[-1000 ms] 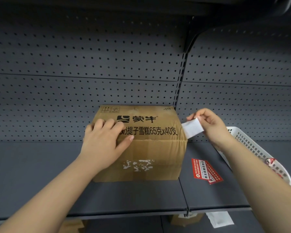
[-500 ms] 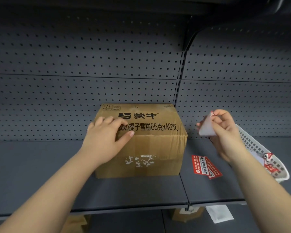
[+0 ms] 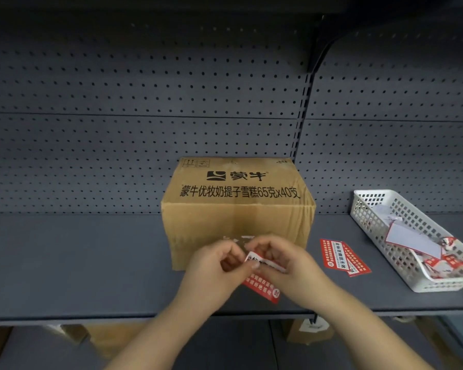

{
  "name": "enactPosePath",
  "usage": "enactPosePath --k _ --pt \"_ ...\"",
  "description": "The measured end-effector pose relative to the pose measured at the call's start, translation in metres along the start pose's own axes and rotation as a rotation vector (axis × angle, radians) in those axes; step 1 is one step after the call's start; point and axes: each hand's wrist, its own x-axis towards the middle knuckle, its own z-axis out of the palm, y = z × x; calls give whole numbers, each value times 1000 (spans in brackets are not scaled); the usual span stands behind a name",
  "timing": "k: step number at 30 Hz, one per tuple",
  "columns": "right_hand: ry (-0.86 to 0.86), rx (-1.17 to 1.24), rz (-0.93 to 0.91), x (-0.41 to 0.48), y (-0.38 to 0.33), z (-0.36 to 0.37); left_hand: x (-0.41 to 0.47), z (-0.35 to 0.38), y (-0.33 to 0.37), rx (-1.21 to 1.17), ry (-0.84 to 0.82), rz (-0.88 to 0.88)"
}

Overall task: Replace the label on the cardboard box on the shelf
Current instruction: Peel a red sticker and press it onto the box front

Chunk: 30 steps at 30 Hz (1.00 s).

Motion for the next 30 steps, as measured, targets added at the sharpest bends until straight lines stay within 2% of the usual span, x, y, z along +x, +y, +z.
enactPosePath --k 2,5,7,11,15,20,22,25,30 --pt "27 23 58 0 6 5 -2 2 -10 -91 37 -41" --pt "163 -84 195 0 13 7 -6 4 -21 -215 109 -128" --pt "236 -16 303 0 17 10 -8 5 -28 -319 170 -210" --pt "328 10 336 -1 27 20 -8 9 -41 -369 243 -283" --pt "359 -72 235 1 31 24 1 9 -48 -125 287 -145" --pt "454 -643 -6 7 48 23 9 3 -54 405 341 86" --pt "466 -781 -73 10 51 23 13 3 -53 518 371 168" --pt "485 -850 -102 15 51 24 19 2 -55 591 428 200" --pt "497 -816 -137 21 57 26 24 4 -54 654 477 226"
